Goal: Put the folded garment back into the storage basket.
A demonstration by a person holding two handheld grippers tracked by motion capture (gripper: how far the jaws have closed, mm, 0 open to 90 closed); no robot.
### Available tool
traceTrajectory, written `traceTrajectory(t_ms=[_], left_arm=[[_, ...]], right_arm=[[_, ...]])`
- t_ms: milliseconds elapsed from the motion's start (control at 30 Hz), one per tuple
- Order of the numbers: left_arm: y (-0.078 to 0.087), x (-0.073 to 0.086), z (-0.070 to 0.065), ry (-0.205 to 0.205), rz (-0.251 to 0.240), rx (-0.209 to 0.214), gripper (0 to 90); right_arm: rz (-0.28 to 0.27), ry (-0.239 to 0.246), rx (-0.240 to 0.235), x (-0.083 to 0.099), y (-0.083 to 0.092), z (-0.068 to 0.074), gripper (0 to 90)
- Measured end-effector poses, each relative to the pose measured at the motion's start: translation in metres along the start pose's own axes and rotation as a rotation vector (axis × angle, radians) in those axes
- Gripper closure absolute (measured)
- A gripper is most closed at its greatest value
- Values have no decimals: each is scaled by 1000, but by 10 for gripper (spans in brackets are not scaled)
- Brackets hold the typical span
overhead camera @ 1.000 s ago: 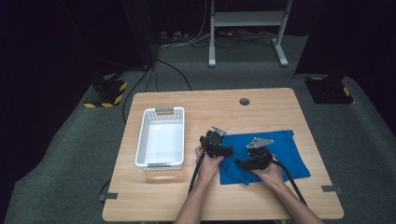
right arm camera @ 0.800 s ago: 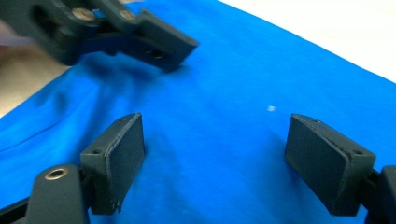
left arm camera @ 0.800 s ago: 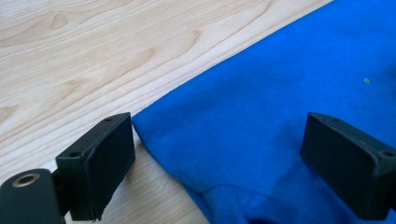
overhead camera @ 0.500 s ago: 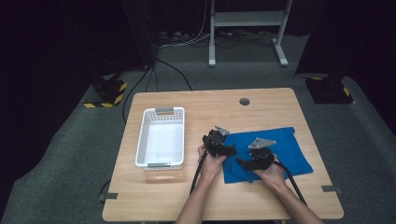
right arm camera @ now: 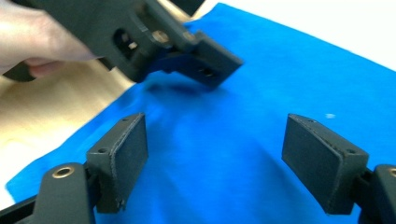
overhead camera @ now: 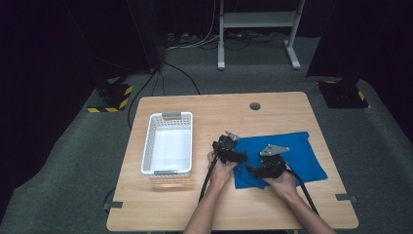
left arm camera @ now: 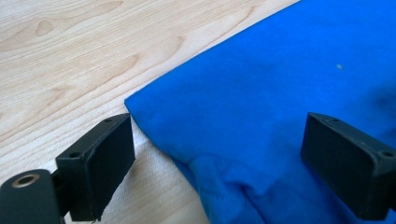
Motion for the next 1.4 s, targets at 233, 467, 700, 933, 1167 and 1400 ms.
traceTrajectory(t_ms=[233, 467, 700, 933, 1167, 1400], left_arm=[[-10, -5, 4, -13, 15, -3, 102], [-8, -6, 13, 32, 19, 10, 107], [-10, -10, 22, 52, 13, -9, 122], [-14, -14, 22, 34, 10, -28, 152], [-17, -16, 22, 52, -28, -49, 207], [-18, -15, 21, 54, -61, -54, 291]], right_arm=[[40, 4, 19, 0, -12, 3, 221], [-6, -3, 13, -1, -2, 9, 238], [-21, 43, -33, -1, -1, 31, 237], [8, 92, -35, 3, -10, 46, 220], [14, 103, -36, 3, -9, 54, 196], [18, 118, -29, 3, -10, 59, 184]])
Point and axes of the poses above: each handheld gripper's, and its own axes: y roughly backward along the jaws, x roughly out of its underside, z roughly to its left, the point moved 4 cm from there along -y, roughly forward along the jaws, and after that the axes turned 5 degrees about z, right-handed, at the moved point
